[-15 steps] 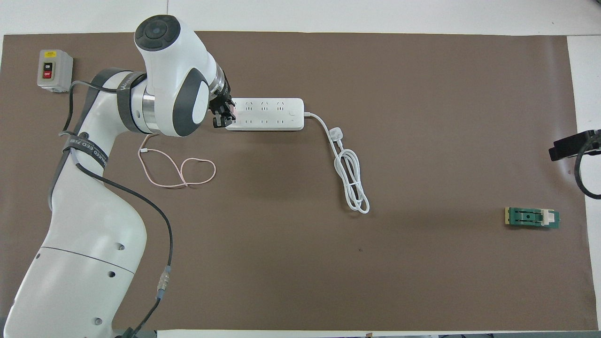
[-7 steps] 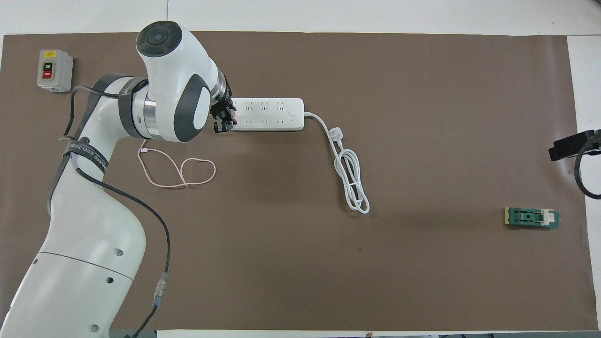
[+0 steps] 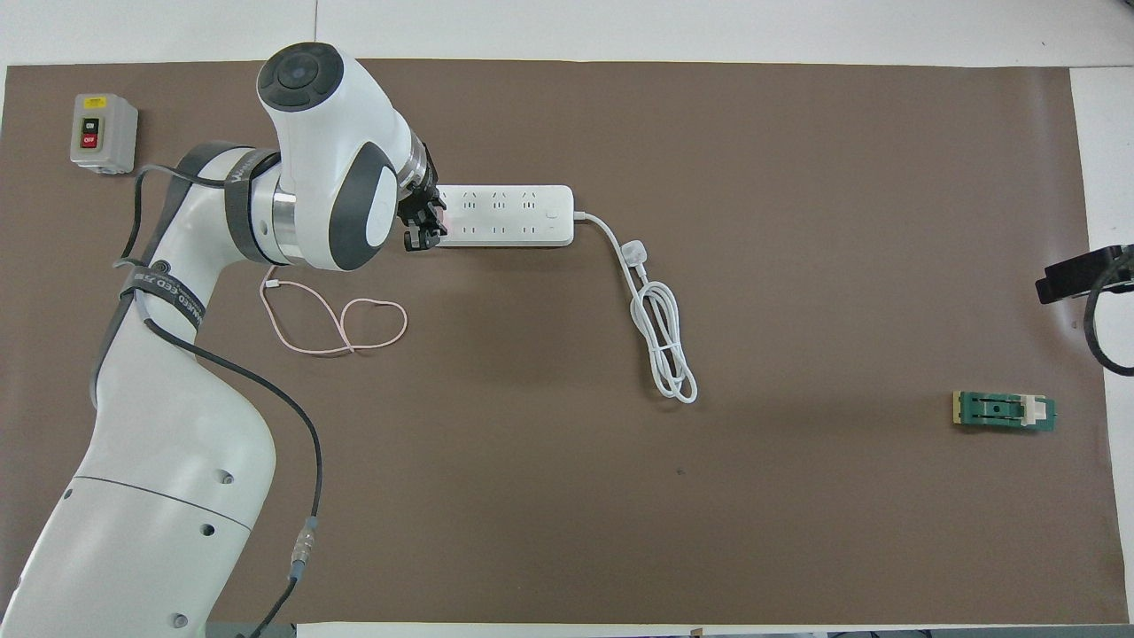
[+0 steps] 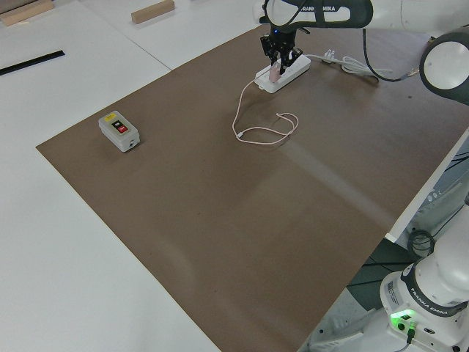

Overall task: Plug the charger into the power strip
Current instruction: 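Push the pink charger into the power strip socket with the left gripper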

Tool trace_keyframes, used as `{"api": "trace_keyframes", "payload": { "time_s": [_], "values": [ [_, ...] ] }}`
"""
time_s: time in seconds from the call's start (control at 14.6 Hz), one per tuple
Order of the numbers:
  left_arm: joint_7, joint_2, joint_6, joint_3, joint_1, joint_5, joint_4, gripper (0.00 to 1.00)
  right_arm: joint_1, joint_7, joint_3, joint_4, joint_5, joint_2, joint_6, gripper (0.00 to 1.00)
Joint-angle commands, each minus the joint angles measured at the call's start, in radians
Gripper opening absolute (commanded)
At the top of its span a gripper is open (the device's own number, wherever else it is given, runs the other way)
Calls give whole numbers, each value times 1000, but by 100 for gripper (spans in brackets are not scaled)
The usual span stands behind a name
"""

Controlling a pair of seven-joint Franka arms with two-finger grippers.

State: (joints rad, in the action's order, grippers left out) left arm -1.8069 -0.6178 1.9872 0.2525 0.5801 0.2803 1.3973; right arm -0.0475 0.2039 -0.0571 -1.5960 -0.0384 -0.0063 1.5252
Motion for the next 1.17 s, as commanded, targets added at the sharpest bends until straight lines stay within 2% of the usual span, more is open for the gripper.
{"api": "trace_keyframes", "payload": {
  "time_s": [0.0,0.14,0.69,0.96,1.1],
  "values": [
    [6,32,50,14,47,3,94,0,-128,6,115,11,15,3,3,100],
    [6,30,51,13,52,3,101,0,-158,5,146,22,11,9,0,100],
    [6,20,116,14,67,2,141,0,-157,5,146,22,2,8,4,100],
    [37,61,148,13,60,2,199,0,-155,8,146,19,2,3,-2,100],
    [64,101,197,11,58,2,259,0,-163,8,146,19,2,3,0,100]
  ]
}}
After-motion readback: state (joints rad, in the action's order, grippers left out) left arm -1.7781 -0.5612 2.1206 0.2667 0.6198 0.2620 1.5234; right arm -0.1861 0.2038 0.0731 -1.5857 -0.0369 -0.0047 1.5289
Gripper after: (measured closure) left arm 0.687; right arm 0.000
